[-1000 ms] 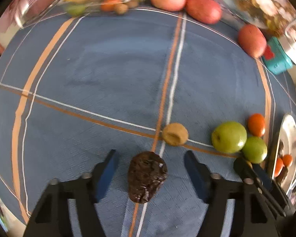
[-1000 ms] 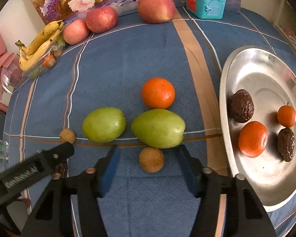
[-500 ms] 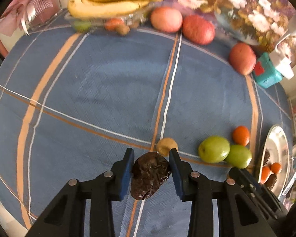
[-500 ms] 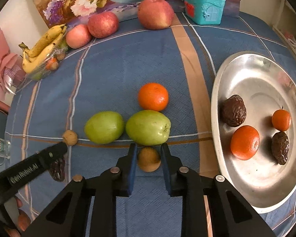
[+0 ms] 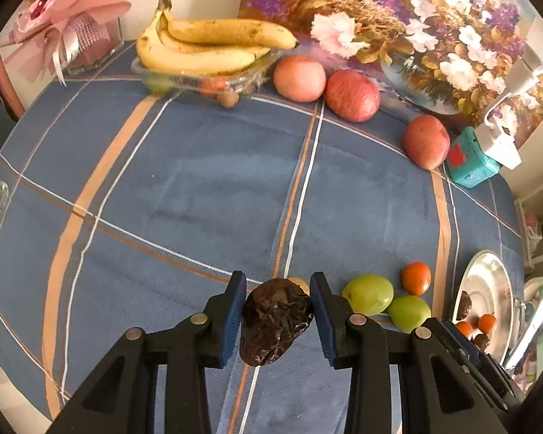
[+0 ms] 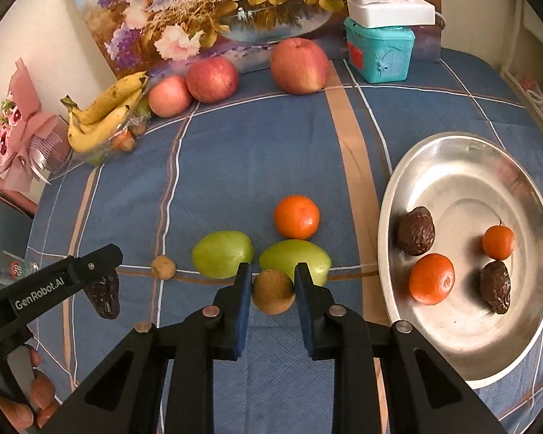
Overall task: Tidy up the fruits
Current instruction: 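Grasp the dried date with the left tool while the right tool grasps the brown fruit, then carry the date and the brown fruit over the steel plate, then open the right tool to drop the brown fruit while the left tool releases the date, then move the left tool to a brown fruit while the right tool approaches a green pear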
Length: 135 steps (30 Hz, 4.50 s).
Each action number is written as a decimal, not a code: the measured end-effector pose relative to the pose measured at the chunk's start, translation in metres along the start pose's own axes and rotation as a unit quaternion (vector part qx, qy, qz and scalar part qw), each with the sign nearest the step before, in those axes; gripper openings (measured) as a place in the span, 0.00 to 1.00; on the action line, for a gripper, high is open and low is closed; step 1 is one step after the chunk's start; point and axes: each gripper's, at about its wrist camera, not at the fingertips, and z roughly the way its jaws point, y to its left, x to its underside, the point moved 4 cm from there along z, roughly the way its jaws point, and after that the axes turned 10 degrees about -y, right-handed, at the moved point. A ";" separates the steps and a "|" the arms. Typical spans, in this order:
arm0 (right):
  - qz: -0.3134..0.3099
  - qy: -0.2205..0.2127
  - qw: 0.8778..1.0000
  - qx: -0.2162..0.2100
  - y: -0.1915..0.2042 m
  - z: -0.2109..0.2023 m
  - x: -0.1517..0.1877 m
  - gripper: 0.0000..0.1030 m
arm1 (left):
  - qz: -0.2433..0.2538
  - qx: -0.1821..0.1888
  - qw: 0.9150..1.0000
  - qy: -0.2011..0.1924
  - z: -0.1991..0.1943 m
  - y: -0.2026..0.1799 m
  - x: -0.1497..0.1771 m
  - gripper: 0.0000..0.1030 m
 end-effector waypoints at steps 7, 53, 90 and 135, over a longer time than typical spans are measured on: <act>0.016 -0.005 1.000 0.002 -0.009 0.000 -0.007 0.24 | 0.017 0.003 1.000 -0.005 -0.005 -0.014 -0.001 0.38; 0.215 -0.059 0.961 0.163 -0.219 -0.052 -0.024 0.25 | 0.158 0.190 0.967 0.062 0.004 -0.236 0.085 0.47; 0.033 -0.026 0.996 0.082 -0.085 -0.026 -0.026 0.55 | -0.021 -0.021 1.000 -0.005 0.015 -0.044 0.009 0.79; -0.024 -0.015 0.999 -0.023 -0.004 0.010 -0.015 0.90 | -0.058 -0.014 0.998 -0.026 0.027 0.001 -0.002 1.00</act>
